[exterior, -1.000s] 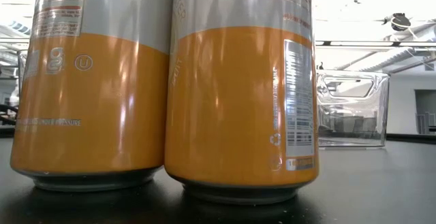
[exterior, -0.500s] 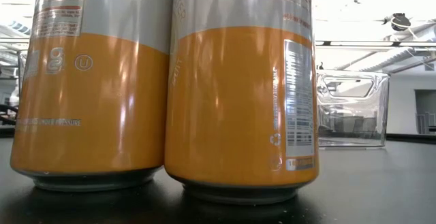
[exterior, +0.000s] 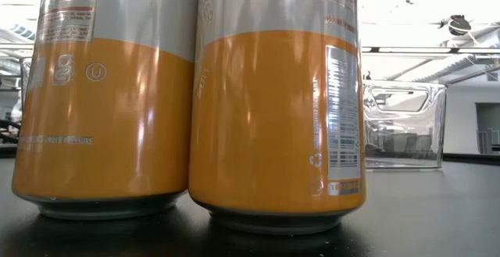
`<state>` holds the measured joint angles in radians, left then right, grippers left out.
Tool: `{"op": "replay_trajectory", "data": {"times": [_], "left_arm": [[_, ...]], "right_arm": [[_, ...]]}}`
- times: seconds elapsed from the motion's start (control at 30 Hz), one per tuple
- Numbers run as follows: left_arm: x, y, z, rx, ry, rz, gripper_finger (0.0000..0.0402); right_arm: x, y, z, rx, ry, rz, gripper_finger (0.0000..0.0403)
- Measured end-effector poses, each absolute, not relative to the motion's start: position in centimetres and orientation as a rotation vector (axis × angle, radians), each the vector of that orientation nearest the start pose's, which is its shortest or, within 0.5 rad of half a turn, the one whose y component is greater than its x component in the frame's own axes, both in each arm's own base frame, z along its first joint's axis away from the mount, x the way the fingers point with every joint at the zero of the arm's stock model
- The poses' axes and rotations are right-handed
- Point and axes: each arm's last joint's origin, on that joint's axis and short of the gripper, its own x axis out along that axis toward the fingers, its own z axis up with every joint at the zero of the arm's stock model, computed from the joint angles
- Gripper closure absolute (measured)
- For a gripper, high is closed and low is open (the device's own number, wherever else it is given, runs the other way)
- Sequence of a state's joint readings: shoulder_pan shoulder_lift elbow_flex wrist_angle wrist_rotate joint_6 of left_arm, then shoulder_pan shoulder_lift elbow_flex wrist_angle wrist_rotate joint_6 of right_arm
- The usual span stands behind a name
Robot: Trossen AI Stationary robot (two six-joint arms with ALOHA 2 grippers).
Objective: Sort soda cans
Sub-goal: Put the top black soda can into the right transparent bin
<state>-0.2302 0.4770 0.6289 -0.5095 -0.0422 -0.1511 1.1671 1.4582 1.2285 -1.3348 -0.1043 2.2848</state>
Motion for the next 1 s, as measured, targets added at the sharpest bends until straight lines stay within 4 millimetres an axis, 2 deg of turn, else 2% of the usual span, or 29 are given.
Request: {"op": "replay_trajectory", "data": {"times": [0.23, 0.43, 0.6, 1.0], "left_arm": [[10.7, -2.4, 28.7, -0.1, 0.368, -0.159, 0.0285], [10.7, -2.4, 28.7, -0.1, 0.368, -0.159, 0.0285], [10.7, -2.4, 28.7, -0.099, 0.368, -0.159, 0.0285], [10.7, -2.4, 28.7, -0.099, 0.368, -0.159, 0.0285]], "right_arm": [[9.3, 22.5, 27.2, 0.863, 1.502, -0.877, 0.013], [9.3, 22.4, 27.2, 0.855, 1.486, -0.87, 0.0153], [9.3, 22.2, 27.3, 0.853, 1.475, -0.868, 0.015], [9.3, 19.4, 29.6, 0.93, 1.362, -0.82, 0.015]]}}
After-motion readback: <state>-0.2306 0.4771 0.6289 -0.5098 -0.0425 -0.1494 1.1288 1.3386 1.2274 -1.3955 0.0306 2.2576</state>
